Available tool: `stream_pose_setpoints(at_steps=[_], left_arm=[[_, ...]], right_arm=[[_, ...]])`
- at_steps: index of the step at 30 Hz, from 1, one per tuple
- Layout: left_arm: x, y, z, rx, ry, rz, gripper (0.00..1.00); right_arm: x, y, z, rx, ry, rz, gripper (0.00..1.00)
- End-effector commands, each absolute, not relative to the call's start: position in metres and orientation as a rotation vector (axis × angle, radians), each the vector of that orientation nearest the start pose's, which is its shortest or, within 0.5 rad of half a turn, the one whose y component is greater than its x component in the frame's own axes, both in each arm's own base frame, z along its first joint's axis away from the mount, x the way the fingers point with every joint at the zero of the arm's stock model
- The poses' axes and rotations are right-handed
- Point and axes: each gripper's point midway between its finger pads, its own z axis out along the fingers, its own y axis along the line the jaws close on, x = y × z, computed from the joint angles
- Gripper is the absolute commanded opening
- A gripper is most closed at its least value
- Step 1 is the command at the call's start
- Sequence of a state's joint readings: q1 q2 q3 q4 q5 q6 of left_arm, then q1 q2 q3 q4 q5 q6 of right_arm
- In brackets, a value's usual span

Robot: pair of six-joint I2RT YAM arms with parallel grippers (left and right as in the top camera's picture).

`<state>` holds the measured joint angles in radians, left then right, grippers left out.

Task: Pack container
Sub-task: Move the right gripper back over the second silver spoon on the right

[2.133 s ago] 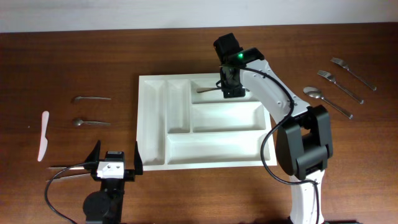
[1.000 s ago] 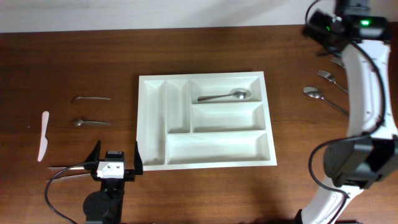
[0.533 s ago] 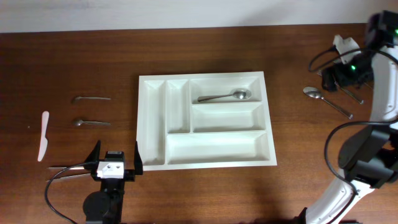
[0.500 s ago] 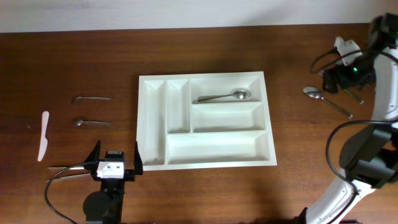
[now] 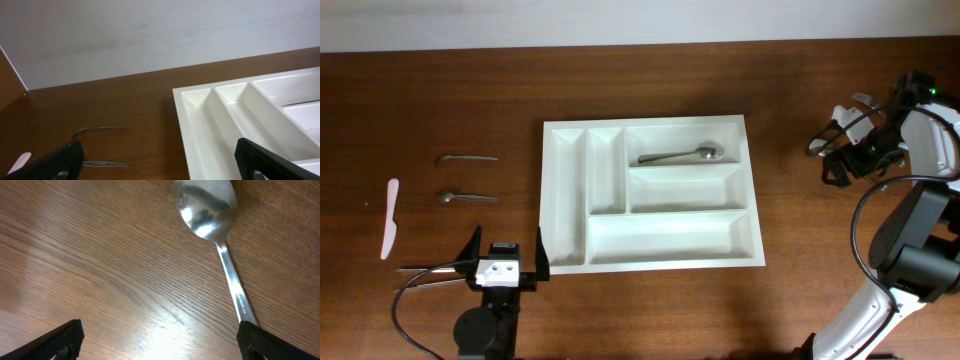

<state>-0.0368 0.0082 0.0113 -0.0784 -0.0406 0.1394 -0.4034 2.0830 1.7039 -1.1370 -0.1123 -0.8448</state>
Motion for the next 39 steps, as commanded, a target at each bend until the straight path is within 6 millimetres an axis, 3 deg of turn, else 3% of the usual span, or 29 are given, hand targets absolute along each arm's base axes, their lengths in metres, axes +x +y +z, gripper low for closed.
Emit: stream_pose_setpoints(at_steps=[1,17,27,39], left_arm=[[0.246,0.001,0.157,0.112,1.647,0.135,0.99],[0.246,0.001,0.157,0.112,1.646,0.135,0.99],[0.246,0.001,0.157,0.111,1.646,0.134,0.99],[0.246,0.001,0.157,0.111,1.646,0.134,0.99]], right_arm=[[0.388,-0.151,0.061,-0.793,2.939,0.029,0.99],[0.386,-0.157,0.03,-0.898,2.979,0.033,0.99],[0.386,-0.182,0.031,-0.883,2.963,-0.03,0.99],[0.393,-0.176,0.031,-0.878,2.866,0.091,0.99]])
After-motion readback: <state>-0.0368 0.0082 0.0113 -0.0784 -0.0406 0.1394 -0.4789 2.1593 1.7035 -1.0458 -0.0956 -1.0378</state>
